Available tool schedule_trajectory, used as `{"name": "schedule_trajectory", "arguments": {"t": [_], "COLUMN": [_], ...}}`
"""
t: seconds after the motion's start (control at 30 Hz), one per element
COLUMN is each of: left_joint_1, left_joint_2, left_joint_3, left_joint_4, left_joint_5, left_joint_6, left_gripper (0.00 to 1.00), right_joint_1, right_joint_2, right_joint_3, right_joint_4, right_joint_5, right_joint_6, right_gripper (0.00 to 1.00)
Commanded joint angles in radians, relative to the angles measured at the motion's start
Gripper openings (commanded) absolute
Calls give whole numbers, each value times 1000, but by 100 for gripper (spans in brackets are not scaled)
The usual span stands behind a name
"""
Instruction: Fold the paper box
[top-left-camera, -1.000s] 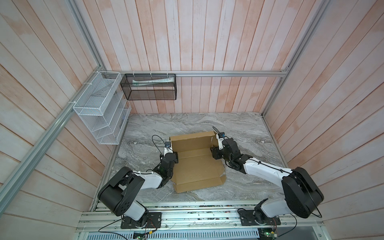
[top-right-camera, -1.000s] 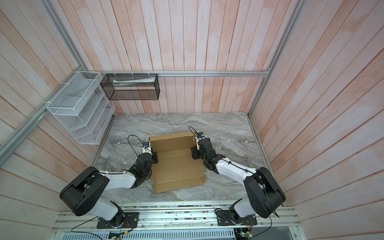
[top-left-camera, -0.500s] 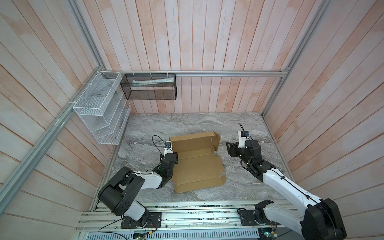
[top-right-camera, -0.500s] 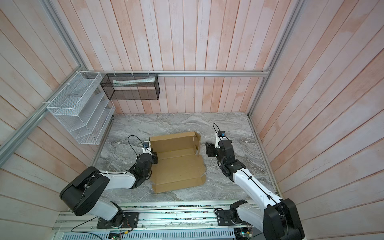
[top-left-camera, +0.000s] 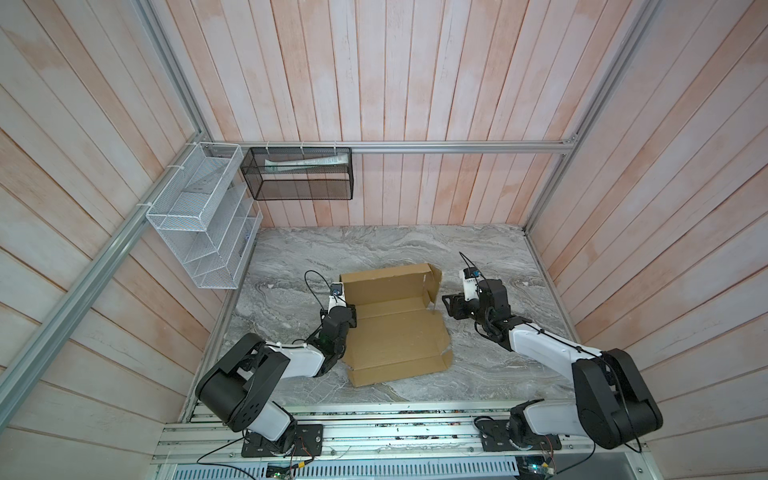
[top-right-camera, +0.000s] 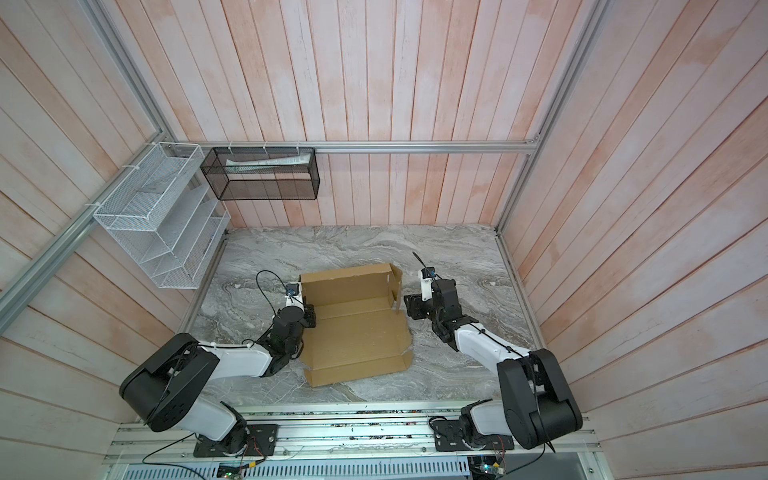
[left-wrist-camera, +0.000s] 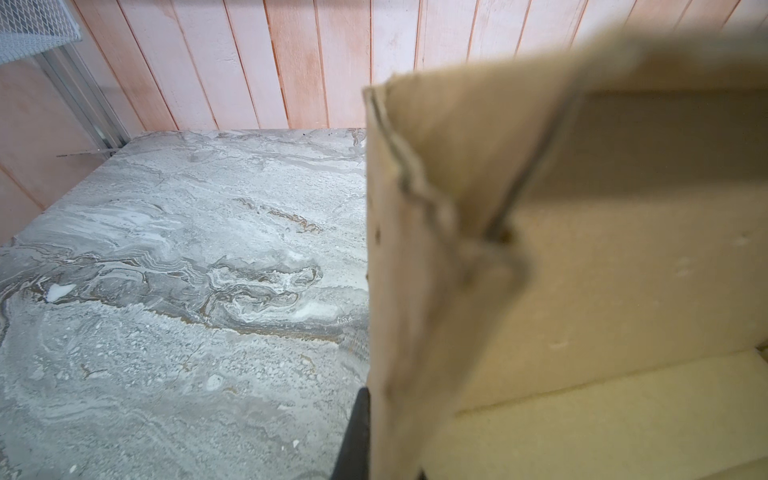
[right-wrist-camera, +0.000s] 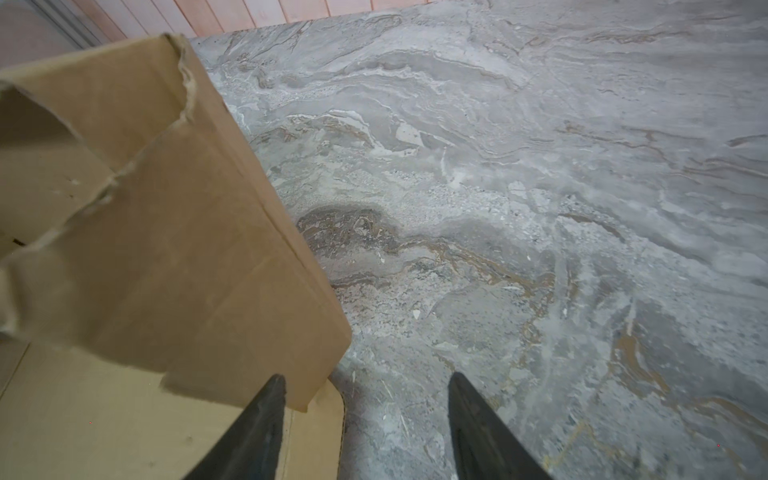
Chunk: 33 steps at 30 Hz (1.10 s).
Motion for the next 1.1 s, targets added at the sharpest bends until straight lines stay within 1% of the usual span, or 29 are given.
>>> {"name": "schedule_trajectory", "arguments": {"t": [0.0,0.27,0.43,0.77,1.07], "left_joint_1": [-5,-5,-5,-5,-5], "left_joint_2": [12,13,15,21,20], "left_joint_3": [-1,-3,0,0,-1], "left_joint_4": [24,28,28,33,35], "left_joint_5": [10,24,30,40,45], "left_joint_6": [-8,-3,-1,4,6], "left_gripper": [0,0,0,0,0], "right_joint_1": [-1,-1,0,16,72], "right_joint_2": [34,67,98,177,235], "right_joint_3": [13,8,44,126,182], "right_joint_4": [82,163,145,130,120], "right_joint_5": [-74,-158,-171,-180,-123], "right_joint_6": [-63,-100,-118,-141,-140], "right_gripper": [63,62,61,59,57]}}
